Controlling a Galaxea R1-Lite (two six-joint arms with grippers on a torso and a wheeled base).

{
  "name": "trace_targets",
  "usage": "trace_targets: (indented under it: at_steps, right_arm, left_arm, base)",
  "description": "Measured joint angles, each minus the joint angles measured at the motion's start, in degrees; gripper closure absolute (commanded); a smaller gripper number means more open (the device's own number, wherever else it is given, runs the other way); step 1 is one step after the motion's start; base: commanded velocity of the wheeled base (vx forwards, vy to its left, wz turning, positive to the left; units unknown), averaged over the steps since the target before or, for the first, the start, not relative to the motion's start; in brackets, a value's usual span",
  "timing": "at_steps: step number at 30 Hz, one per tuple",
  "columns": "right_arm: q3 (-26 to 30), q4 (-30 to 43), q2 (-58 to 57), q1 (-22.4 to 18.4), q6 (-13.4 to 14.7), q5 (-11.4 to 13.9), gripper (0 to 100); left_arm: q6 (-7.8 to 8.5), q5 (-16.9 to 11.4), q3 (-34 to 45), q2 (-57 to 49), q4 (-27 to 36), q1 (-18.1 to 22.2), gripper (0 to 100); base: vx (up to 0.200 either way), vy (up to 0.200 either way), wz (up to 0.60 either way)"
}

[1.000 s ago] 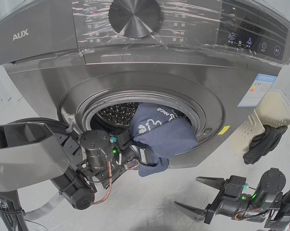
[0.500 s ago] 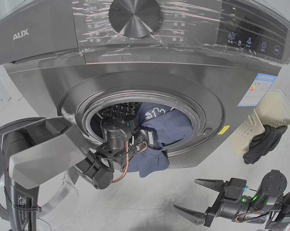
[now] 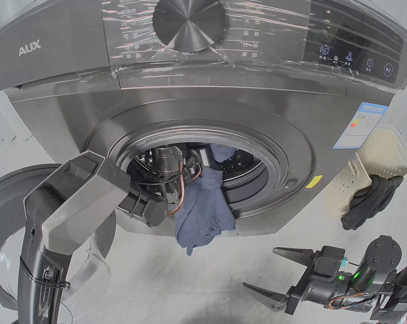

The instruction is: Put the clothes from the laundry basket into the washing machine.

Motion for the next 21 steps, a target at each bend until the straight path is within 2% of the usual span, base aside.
trace_targets:
  at_steps: [5,6,10,13,19,21]
  right_arm:
    - [-0.2,0.0,0.7,-0.5,0.0,0.0,0]
    - [-0.2,0.0,0.8,-0.5,0.0,0.0,0]
    - [-0.2,0.0,0.9,-0.7,0.0,0.1,0]
    - [-0.5,-0.1,0.9,-1.0,0.0,0.0,0]
    - [-0.6,-0.1,0.9,-1.1,0.0,0.1,0]
    - [-0.7,-0.1,0.9,-1.1,0.0,0.0,0]
  left_arm:
    - [-0.35,1.0,-3.2,1.4,1.3,1.5,100]
    - [-0.35,1.0,-3.3,1.5,1.2,1.6,0]
    - [-0.94,1.1,-3.4,1.6,1.3,1.6,0]
    - [-2.3,1.1,-2.3,0.9,1.7,1.5,0]
    - [-5.18,1.0,5.4,-4.5,6.6,0.5,0]
    - [-5.62,0.9,7.6,-6.2,7.6,0.1,0]
  base:
    - [0.0,0.0,0.0]
    - [0.0,0.0,0.0]
    - [0.0,0.0,0.0]
    - [0.0,0.0,0.0]
    - [0.0,0.0,0.0]
    - [0.0,0.0,0.0]
